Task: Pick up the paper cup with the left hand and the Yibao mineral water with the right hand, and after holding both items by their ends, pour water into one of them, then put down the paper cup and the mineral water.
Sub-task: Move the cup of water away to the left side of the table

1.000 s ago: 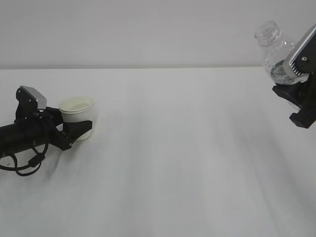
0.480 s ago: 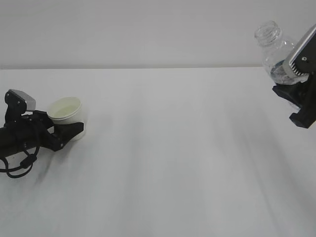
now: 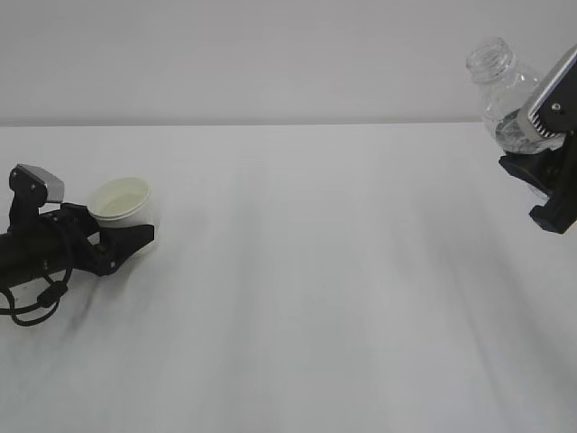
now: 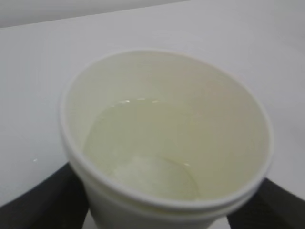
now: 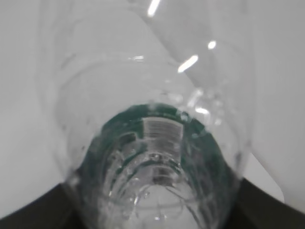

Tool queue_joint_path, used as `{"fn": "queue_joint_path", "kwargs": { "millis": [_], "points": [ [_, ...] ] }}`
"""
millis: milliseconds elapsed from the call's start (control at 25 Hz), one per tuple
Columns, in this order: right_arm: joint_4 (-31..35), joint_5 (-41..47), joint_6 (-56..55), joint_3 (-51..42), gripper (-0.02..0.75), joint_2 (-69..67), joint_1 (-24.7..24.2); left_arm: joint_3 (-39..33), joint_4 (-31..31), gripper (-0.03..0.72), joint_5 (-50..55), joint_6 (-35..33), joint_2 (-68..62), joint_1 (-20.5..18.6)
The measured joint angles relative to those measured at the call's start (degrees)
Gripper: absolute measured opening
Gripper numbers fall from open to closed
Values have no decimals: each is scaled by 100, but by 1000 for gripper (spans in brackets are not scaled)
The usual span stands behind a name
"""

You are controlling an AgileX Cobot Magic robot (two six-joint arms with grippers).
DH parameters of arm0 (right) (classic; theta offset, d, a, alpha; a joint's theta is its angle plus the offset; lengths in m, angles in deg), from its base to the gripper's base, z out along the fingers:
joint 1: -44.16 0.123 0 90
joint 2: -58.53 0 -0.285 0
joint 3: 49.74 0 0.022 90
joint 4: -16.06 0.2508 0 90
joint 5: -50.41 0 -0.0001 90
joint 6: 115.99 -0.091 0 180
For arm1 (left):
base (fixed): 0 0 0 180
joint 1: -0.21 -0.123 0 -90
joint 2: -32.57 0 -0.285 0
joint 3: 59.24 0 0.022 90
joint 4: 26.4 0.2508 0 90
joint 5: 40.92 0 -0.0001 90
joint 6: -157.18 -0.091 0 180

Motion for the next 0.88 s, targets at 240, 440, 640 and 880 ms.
{"fn": "queue_joint_path", "kwargs": {
  "millis": [240,440,640,880],
  "points": [
    [0,5,0,0,428,0,0,0,10,589,0,33,0,0],
    [0,51,0,0,428,0,0,0,-112,585,0,33,0,0],
    [0,88,0,0,428,0,0,0,-75,584,0,42,0,0],
    [8,88,0,0,428,0,0,0,91,637,0,169,0,0]
  ]
}}
